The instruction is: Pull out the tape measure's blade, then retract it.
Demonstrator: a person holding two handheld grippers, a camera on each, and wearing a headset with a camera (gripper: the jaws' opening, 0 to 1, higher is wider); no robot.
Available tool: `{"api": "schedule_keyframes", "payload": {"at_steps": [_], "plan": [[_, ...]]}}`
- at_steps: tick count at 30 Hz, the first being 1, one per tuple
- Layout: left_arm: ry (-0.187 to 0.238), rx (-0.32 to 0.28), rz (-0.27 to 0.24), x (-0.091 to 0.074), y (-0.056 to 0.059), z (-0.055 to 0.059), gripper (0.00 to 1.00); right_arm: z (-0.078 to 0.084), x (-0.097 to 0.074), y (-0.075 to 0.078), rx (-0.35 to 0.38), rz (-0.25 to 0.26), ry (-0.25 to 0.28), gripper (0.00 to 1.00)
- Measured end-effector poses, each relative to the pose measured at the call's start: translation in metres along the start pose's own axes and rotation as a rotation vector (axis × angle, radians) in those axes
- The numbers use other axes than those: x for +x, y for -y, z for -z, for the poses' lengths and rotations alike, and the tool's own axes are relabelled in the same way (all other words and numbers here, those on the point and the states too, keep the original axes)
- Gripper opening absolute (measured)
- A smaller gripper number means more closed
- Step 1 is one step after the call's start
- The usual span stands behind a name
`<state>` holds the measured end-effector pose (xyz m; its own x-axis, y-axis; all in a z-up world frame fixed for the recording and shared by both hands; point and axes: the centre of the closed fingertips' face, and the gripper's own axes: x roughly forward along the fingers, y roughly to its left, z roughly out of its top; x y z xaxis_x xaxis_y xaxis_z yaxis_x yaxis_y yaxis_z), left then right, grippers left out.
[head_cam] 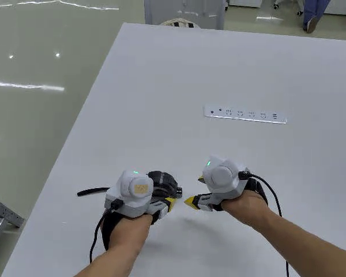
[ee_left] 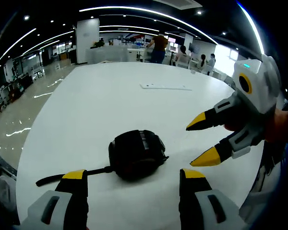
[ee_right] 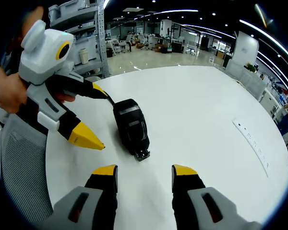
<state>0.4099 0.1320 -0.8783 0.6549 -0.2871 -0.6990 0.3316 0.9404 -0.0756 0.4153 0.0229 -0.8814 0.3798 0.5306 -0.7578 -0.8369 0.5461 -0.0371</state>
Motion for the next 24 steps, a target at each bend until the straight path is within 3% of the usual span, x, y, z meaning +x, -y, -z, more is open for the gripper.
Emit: {"api": "schedule_keyframes", "payload": {"at_steps": [12, 24], "plan": [[0.005, 0.015, 0.017, -0.013, -0.001, 0.003, 0.79, 0.003, -0.021, -0.005, 0.131, 0.067, 0.047, 0.52], [0.019, 0.021, 0.029, -0.023, -0.003, 0.001, 0.82, -0.001, -0.04, -0.013, 0.207, 0.106, 0.085, 0.56]]}}
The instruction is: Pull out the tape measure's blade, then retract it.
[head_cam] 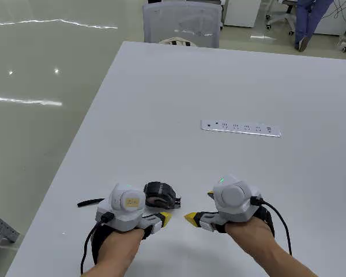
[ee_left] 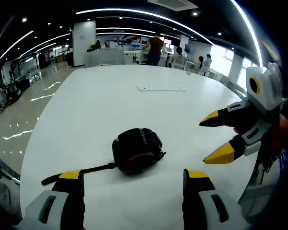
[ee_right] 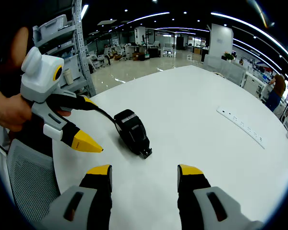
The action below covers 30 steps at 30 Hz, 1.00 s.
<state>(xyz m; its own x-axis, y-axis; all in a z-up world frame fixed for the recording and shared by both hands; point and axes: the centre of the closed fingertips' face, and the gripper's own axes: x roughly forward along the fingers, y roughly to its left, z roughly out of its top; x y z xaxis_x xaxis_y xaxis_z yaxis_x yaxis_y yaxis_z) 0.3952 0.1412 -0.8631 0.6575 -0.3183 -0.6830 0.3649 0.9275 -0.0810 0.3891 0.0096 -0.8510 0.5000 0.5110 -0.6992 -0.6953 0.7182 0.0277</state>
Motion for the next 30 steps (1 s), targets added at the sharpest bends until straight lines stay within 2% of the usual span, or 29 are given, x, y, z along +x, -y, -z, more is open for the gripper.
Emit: {"api": "schedule_keyframes", "payload": {"at_steps": [15, 30], "plan": [[0.02, 0.009, 0.012, -0.017, 0.0, -0.001, 0.84, 0.006, -0.028, 0.0, 0.12, 0.07, 0.025, 0.63], [0.044, 0.013, 0.009, -0.035, -0.001, 0.0, 0.85, 0.009, -0.055, -0.009, 0.186, 0.105, 0.053, 0.67]]}}
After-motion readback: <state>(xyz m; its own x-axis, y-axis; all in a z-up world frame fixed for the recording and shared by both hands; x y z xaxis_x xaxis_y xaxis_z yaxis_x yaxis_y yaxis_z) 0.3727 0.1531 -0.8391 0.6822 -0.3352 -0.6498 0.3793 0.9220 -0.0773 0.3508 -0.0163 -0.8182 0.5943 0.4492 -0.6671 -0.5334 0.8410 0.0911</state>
